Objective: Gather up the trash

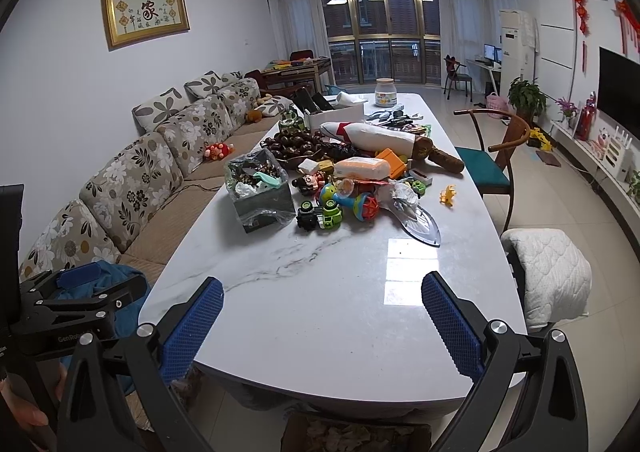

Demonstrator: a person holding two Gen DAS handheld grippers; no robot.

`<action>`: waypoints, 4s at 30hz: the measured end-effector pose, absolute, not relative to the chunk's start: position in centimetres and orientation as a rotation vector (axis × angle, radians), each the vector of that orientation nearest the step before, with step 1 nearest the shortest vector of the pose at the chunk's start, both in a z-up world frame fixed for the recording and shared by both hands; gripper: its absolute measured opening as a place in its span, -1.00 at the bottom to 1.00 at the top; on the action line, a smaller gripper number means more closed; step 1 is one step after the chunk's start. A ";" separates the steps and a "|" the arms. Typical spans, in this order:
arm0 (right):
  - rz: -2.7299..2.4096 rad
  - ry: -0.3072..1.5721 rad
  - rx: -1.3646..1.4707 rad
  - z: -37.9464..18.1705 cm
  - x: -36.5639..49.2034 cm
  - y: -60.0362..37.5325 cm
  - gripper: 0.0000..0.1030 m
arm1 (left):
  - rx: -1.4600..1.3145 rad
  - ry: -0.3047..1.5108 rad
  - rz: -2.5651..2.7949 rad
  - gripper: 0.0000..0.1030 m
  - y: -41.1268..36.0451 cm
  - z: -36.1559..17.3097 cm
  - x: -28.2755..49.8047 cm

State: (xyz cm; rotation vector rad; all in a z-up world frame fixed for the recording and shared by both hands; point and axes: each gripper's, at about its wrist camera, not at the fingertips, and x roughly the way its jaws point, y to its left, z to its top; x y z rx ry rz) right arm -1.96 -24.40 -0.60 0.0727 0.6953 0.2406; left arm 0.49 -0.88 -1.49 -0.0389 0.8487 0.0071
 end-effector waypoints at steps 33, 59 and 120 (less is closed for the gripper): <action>0.223 0.737 0.071 -2.9 -0.3 -25.8 0.90 | -0.030 0.912 -0.006 0.79 -1.2 -2.9 1.7; 0.154 1.233 -0.047 -24.3 41.1 -19.5 0.28 | -0.230 1.256 -0.034 0.79 10.4 -23.0 3.7; 0.225 1.105 0.415 -15.5 7.7 -34.2 -0.58 | -0.209 1.298 -0.178 -0.11 -4.0 -20.7 28.5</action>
